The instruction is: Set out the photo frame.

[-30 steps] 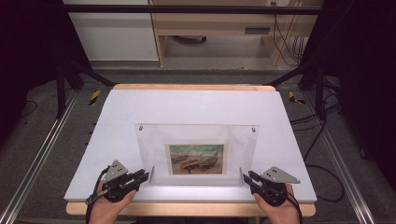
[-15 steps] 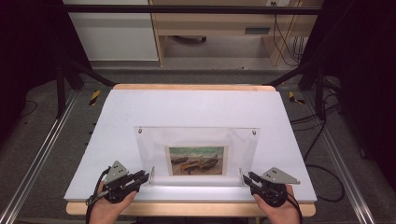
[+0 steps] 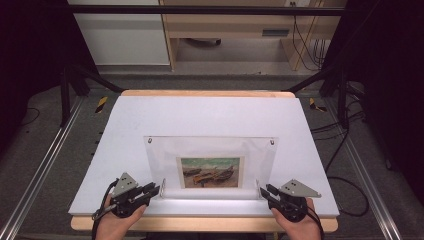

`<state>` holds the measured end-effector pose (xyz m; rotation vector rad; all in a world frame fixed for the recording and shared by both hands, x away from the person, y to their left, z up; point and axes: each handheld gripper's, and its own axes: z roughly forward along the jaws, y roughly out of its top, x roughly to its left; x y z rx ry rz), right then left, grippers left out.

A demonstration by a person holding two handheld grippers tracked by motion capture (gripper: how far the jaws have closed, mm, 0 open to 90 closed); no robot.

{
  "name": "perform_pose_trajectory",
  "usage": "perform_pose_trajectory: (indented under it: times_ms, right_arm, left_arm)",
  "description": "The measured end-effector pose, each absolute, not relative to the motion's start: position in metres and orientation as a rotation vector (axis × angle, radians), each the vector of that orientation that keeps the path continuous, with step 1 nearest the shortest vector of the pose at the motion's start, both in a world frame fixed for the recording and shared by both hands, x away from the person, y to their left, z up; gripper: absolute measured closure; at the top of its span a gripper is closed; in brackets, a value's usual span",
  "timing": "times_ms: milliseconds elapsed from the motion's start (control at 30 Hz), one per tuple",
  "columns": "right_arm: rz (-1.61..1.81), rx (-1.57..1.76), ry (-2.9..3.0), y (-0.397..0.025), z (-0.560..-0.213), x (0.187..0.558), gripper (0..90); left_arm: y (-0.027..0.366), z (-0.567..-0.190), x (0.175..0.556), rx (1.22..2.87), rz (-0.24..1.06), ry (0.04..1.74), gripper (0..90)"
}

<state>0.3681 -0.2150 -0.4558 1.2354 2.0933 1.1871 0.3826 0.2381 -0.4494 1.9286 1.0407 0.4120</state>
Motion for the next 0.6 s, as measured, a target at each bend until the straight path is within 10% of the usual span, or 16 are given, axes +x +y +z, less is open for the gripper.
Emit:
perform_pose_trajectory:
  times_ms: [600]
  right_arm:
    - [1.177,1.23,2.1,-0.2147,-0.4566,0.3671,70.4]
  left_arm:
    - [0.2371,-0.4495,0.3811,1.951,0.423,1.034,73.4]
